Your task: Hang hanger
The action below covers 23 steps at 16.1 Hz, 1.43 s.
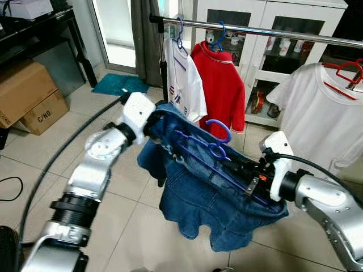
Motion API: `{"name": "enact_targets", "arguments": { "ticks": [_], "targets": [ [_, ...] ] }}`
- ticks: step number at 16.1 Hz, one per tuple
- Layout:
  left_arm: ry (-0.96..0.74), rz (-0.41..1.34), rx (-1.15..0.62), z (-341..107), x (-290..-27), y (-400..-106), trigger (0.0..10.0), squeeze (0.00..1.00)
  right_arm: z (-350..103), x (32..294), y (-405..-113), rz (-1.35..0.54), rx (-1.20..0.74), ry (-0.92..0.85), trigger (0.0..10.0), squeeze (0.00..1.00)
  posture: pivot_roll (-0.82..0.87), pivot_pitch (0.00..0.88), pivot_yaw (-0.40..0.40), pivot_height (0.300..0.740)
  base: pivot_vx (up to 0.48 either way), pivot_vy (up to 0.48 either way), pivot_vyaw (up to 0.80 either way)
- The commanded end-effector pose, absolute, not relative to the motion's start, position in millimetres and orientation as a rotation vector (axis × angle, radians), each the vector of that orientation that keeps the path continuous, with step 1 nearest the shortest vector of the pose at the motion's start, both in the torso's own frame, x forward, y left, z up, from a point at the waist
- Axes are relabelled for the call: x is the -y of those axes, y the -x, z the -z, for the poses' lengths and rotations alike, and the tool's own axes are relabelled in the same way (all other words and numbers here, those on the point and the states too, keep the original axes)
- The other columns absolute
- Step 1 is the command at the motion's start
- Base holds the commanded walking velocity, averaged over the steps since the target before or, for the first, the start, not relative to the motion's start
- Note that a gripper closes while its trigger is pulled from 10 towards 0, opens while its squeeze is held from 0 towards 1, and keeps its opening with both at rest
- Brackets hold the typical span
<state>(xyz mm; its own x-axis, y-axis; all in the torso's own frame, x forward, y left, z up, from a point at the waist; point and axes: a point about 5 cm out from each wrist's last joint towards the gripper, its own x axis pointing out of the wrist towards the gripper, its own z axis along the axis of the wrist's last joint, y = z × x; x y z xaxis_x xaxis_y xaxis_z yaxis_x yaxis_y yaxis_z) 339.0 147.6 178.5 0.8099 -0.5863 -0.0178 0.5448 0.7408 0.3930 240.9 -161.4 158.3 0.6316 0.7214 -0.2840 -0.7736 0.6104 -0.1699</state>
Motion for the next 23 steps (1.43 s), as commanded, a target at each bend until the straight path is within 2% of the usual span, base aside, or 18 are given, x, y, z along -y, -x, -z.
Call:
{"name": "enact_targets", "arguments": {
  "ticks": [1,4,6,8,10,12,15,18,20,23],
  "targets": [
    [-0.406,0.583,0.113,-188.9,-168.7,-342.9,0.0,0.0,-165.0,171.6,-238.9,-0.859,-0.179,0.296,0.0,0.0,-0.07,0.0,0.031,0.74,0.0,0.0,0.0],
    [-0.429,0.611,0.08,-192.3,-192.7,-340.4,0.0,0.0,-172.1,181.8,-238.3,-0.843,-0.148,0.252,0.0,0.0,-0.07,0.0,0.041,0.74,0.0,0.0,0.0],
    [-0.409,0.553,0.05,-192.1,-213.1,-343.6,0.0,0.0,-176.3,184.8,-237.3,-0.843,-0.135,0.223,0.0,0.0,-0.07,0.0,0.042,0.74,0.0,0.0,0.0],
    [-0.273,0.417,0.042,-193.2,-243.9,-350.8,0.0,0.0,-181.9,184.4,-235.3,-0.867,-0.1,0.15,0.0,0.0,-0.07,0.0,0.043,0.74,0.0,0.0,0.0],
    [-0.199,0.314,0.033,-192.4,-262.0,-355.7,0.0,0.0,-183.8,180.5,-231.2,-0.915,-0.099,0.128,0.0,0.0,-0.07,0.0,0.042,0.74,0.0,0.0,0.0],
    [-0.155,0.293,0.021,-194.6,-270.7,-360.5,0.0,0.0,-181.2,174.9,-224.2,-0.989,-0.126,0.128,0.0,0.0,-0.07,0.0,0.04,0.74,0.0,0.0,0.0],
    [-0.085,0.365,0.014,-194.3,-264.0,-366.4,0.0,0.0,-180.4,175.0,-228.3,-0.941,-0.109,0.085,0.0,0.0,-0.07,0.0,0.047,0.74,0.0,0.0,0.0],
    [-0.004,0.325,-0.006,-184.0,-260.2,-370.9,0.0,0.0,-181.0,176.7,-228.9,-0.91,-0.088,0.033,0.0,0.0,-0.07,0.0,0.057,0.74,0.0,0.0,0.0],
    [-0.025,0.428,-0.008,-179.0,-241.0,-370.6,0.0,0.0,-181.9,174.1,-233.1,-0.867,-0.064,0.008,0.0,0.0,-0.07,0.0,0.06,0.74,0.0,0.0,0.0],
    [-0.148,0.6,-0.027,-160.7,-193.7,-365.3,0.0,0.0,-184.6,165.3,-260.7,-0.649,0.015,-0.061,0.0,0.0,-0.07,0.0,0.059,0.74,0.0,0.0,0.0]
  ]
}}
